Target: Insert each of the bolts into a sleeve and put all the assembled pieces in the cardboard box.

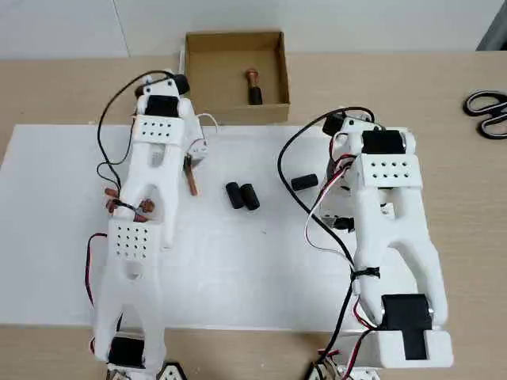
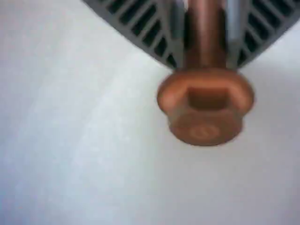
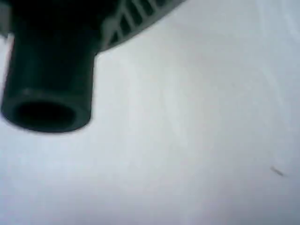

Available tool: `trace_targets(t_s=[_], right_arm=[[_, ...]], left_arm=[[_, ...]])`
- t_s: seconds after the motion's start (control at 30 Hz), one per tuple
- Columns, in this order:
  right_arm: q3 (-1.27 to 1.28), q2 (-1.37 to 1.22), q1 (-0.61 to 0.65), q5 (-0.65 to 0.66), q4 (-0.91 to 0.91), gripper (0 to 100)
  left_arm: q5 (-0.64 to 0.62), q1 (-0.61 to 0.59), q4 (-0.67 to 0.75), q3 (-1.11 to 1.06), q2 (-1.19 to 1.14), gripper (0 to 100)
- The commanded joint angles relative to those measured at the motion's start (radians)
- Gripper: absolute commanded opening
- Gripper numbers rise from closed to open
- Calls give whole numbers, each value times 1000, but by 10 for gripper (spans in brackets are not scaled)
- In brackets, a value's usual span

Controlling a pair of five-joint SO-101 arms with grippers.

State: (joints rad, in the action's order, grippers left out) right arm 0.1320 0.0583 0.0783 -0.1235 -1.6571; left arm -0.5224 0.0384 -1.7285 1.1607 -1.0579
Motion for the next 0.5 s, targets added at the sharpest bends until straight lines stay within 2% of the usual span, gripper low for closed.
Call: trace_targets(t_s=[0.0, 0.23, 0.47], right_arm=[[-5, 51, -4, 8, 2, 4], [-5, 53, -4, 8, 2, 4], [-5, 101, -4, 8, 2, 4]], left_arm=[[2, 15, -25, 120, 12, 6], [3, 68, -26, 177, 26, 6], [5, 112, -28, 162, 207, 6]])
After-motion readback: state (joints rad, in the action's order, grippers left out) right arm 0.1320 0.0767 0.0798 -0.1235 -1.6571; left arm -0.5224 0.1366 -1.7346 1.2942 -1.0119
